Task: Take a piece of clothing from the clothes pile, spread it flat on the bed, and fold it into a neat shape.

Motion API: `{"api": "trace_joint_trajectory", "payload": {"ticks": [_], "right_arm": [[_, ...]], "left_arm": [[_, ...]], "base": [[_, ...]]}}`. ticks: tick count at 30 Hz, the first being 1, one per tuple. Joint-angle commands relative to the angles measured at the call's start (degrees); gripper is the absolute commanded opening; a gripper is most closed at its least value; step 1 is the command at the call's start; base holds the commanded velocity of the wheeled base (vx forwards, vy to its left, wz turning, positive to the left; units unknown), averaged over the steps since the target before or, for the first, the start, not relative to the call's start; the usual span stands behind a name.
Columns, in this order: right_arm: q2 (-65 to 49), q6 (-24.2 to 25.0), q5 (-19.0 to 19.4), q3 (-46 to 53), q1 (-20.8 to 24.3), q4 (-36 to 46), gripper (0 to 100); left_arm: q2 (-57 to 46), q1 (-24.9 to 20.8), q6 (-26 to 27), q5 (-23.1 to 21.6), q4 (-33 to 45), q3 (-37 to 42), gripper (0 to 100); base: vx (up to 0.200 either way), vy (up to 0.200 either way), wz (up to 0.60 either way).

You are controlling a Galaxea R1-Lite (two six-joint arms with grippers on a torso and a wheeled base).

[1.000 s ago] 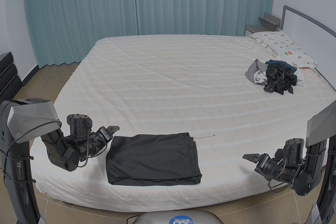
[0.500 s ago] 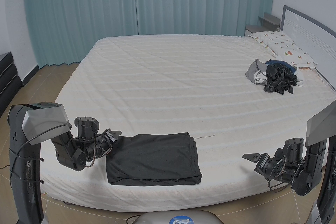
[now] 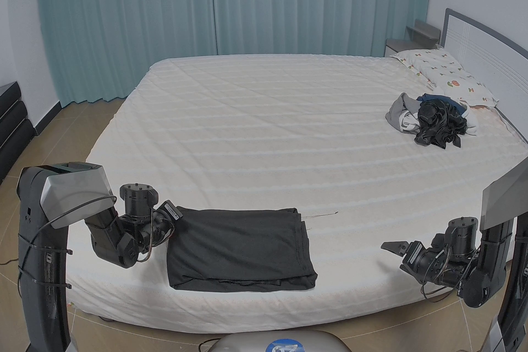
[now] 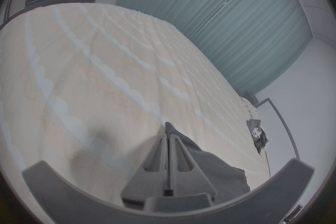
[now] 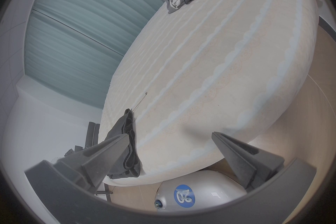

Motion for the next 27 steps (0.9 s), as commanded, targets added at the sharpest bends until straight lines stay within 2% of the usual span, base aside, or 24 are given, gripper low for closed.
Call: {"api": "trace_joint_trajectory", "payload": {"ticks": [1,8,9,16,19,22,27], "right_arm": [[0.0,0.0,0.0,0.1,0.0,-0.7,100],[-0.1,0.0,0.0,0.1,0.0,-0.7,100],[-0.1,0.0,0.0,0.1,0.0,-0.7,100],[-0.9,0.0,-0.1,0.3,-0.5,-0.8,100],[-2.6,0.0,-0.5,0.4,-1.1,-0.8,100],[-8.1,-0.2,-1.3,0.6,-2.7,-0.7,100],[-17.3,-1.1,-0.9,1.6,-5.8,-0.5,100]], "left_arm": [[0.3,0.0,-0.2,0.1,-0.1,-0.1,0],[-0.2,-0.1,-0.6,-0.1,0.0,1.1,0],[-0.4,-0.1,-0.7,-0.1,0.0,1.4,100],[-2.3,0.4,-1.1,0.5,-1.8,2.9,100],[-4.3,1.8,-1.2,0.8,-4.2,5.9,100],[-9.7,3.5,-1.6,0.2,-8.1,10.8,100],[-19.4,3.4,-0.5,0.3,-10.6,17.4,100]], "base": [[0.0,0.0,0.0],[0.0,0.0,0.0],[0.0,0.0,0.0],[0.0,0.0,0.0],[0.0,0.0,0.0],[0.0,0.0,0.0],[0.0,0.0,0.0]]}}
